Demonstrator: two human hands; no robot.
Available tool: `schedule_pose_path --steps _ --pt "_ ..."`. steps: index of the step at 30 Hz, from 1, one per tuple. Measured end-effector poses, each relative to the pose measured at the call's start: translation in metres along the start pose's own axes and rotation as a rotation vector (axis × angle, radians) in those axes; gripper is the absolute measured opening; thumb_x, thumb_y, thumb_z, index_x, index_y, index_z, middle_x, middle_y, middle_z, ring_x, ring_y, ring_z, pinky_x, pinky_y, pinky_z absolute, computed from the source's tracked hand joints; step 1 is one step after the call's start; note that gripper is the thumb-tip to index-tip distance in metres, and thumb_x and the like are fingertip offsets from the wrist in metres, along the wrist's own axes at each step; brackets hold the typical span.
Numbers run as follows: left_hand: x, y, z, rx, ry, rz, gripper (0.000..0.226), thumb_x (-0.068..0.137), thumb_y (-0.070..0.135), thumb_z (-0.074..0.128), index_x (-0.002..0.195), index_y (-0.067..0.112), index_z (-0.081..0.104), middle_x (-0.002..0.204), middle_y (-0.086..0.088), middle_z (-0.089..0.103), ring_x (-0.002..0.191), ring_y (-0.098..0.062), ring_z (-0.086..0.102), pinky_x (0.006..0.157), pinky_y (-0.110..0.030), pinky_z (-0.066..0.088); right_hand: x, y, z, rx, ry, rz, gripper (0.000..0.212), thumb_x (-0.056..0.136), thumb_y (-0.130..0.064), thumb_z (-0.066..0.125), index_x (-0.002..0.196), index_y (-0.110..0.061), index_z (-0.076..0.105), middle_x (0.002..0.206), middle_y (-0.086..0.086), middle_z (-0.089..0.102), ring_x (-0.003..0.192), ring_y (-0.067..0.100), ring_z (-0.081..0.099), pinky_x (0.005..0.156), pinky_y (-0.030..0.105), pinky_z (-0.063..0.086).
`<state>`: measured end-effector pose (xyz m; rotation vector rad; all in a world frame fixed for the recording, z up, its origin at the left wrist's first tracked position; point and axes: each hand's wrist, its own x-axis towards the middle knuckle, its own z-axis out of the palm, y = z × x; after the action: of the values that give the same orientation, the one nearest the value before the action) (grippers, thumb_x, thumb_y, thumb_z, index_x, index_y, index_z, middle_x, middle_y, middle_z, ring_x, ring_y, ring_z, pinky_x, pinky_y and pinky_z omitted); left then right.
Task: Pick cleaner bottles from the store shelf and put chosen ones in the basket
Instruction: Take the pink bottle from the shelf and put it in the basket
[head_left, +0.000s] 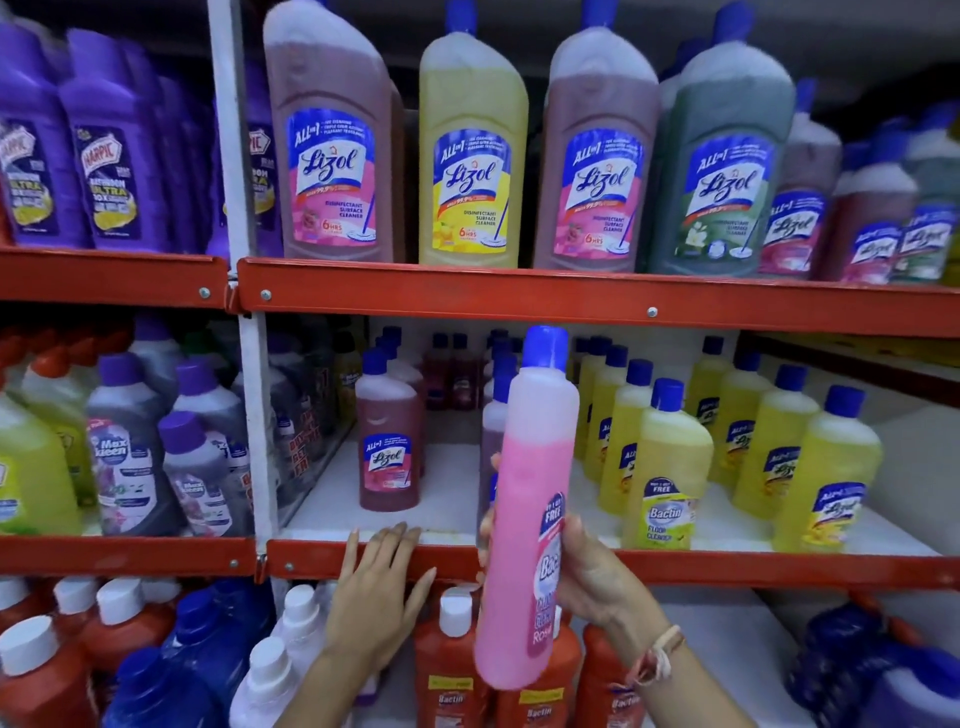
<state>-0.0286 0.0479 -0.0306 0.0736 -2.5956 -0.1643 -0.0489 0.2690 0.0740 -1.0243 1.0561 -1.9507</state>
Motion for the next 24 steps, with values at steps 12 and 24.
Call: schedule_pose_path --steps 12,24 --pt "0.018 0.061 -0.108 -0.993 0.052 -0.119 0.072 0.076 0.082 0.028 0.129 0.037 0.049 0.136 0.016 0.051 0.125 0.0 0.043 0.104 -0.029 0.032 -0.02 -0.021 -0.006 -0.247 0.236 -0.093 0.069 0.039 -0.043 0.095 0.098 -0.014 0.073 0.093 0.009 0.077 0.082 0.021 0.073 0.076 0.033 0.06" --pt "0.021 0.144 -0.156 -1.322 0.025 0.04 0.04 0.064 0.01 0.084 0.101 0.013 0.071 0.094 -0.001 0.076 0.09 -0.015 0.07 0.071 -0.022 0.055 -0.069 -0.021 -0.009 -0.633 0.557 -0.202 0.055 0.05 -0.008 0.093 0.101 -0.013 0.071 0.093 0.009 0.078 0.088 0.024 0.074 0.071 0.028 0.058"
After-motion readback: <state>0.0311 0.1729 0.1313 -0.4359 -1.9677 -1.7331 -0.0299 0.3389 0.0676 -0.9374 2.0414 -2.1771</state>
